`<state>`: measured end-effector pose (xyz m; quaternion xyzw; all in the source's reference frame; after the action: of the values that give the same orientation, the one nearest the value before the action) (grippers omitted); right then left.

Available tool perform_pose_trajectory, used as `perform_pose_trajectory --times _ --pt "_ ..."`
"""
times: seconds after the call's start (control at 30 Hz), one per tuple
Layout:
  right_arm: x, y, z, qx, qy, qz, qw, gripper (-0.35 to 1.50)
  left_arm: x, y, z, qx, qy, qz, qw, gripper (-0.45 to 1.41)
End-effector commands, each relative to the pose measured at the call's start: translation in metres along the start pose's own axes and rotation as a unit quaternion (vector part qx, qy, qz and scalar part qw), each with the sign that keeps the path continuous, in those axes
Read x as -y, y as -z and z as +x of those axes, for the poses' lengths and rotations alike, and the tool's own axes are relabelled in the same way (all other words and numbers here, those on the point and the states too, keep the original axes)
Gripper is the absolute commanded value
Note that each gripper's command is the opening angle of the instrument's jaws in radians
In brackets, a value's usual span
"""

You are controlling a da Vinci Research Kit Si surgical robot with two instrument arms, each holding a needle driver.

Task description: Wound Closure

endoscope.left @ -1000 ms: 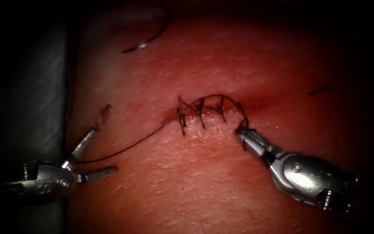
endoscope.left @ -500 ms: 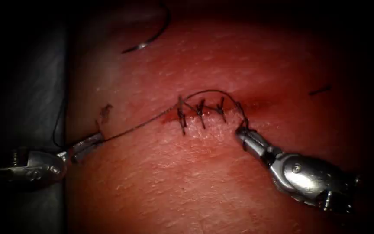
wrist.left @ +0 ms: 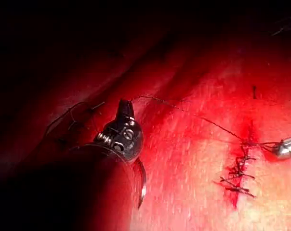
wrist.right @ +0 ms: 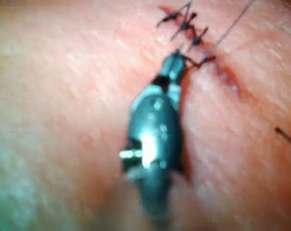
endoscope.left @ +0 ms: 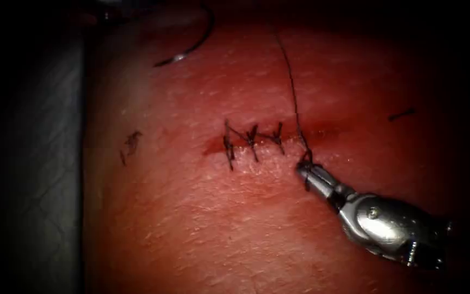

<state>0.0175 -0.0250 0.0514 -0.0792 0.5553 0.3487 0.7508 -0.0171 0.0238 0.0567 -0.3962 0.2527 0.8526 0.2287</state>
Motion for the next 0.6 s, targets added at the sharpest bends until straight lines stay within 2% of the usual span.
perform_pose_trajectory --times 0.03,0.23,0.37,0.6 --pt "0.0012 0.0 -0.0007 0.001 -0.002 0.002 1.0 -0.35 0.0002 -0.0023 -0.0006 -0.004 0.002 0.001 1.0 -0.45" --pt "0.0013 0.0003 -0.0005 -0.001 -0.002 0.002 1.0 -0.35 0.0037 -0.008 -0.0035 -0.002 0.001 0.003 1.0 -0.45" --pt "0.0016 0.0005 -0.0002 0.0 -0.003 0.002 1.0 -0.35 0.0087 -0.013 -0.0072 0.017 0.027 0.017 0.999 -0.45" --pt "0.0019 0.0007 -0.0001 0.0 -0.003 0.002 1.0 -0.35 0.0096 -0.0153 -0.0097 0.025 0.019 0.019 0.999 -0.45"
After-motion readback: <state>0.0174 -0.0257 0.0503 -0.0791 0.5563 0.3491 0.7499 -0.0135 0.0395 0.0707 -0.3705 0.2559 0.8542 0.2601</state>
